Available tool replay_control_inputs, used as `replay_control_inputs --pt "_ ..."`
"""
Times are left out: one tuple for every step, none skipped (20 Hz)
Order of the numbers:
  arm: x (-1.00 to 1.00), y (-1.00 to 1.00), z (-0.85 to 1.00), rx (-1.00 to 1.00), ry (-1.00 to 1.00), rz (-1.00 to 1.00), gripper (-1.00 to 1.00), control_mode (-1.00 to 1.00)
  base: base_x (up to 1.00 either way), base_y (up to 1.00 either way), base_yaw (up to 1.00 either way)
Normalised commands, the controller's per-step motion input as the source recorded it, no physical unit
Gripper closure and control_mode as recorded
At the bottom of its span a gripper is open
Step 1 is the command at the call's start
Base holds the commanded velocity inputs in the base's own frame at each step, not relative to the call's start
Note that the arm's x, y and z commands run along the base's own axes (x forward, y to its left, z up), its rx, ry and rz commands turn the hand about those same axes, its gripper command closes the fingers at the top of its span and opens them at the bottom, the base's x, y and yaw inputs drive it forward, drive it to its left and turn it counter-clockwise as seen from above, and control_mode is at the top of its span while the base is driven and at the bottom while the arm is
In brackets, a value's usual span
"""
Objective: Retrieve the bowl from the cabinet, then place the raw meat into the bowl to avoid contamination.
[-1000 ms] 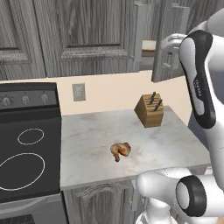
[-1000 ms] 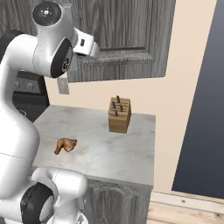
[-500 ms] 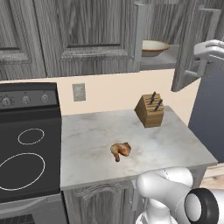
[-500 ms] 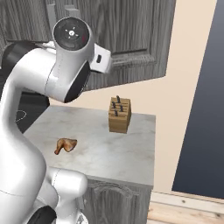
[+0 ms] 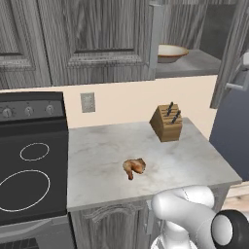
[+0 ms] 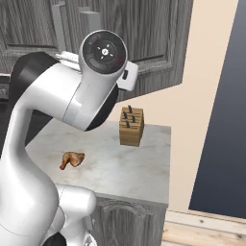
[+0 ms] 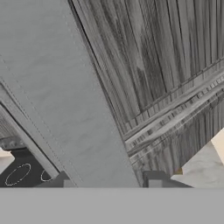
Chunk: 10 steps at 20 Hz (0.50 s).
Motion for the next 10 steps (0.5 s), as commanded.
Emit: replay_control_inputs --pt "-0.04 0.00 0.00 0.00 0.00 0.00 1.00 -1.00 0.00 0.00 0.00" --pt "0.00 0.00 0.00 0.00 0.00 0.00 1.00 -1.00 0.00 0.00 0.00" --pt "0.00 0.00 0.00 0.00 0.00 0.00 -1.00 -1.00 0.00 0.00 0.00" --pt "0.00 0.00 0.00 0.00 0.00 0.00 -1.00 -1.00 0.00 0.00 0.00" --pt "0.00 0.00 0.00 0.00 0.00 0.00 -1.00 -1.00 0.00 0.00 0.00" --pt "0.00 0.00 0.00 0.00 0.00 0.00 -1.00 -1.00 0.00 0.00 0.00" --pt "-0.06 0.00 0.00 0.00 0.00 0.00 -1.00 -1.00 0.00 0.00 0.00" --pt "-0.29 -0.01 0.00 0.00 -0.01 0.00 -1.00 -1.00 0.00 0.00 0.00" --pt "-0.40 0.00 0.00 0.00 -0.02 -0.01 -1.00 -1.00 0.00 0.00 0.00" --pt "-0.47 0.00 0.03 0.00 -0.04 -0.03 -1.00 -1.00 0.00 0.00 0.00"
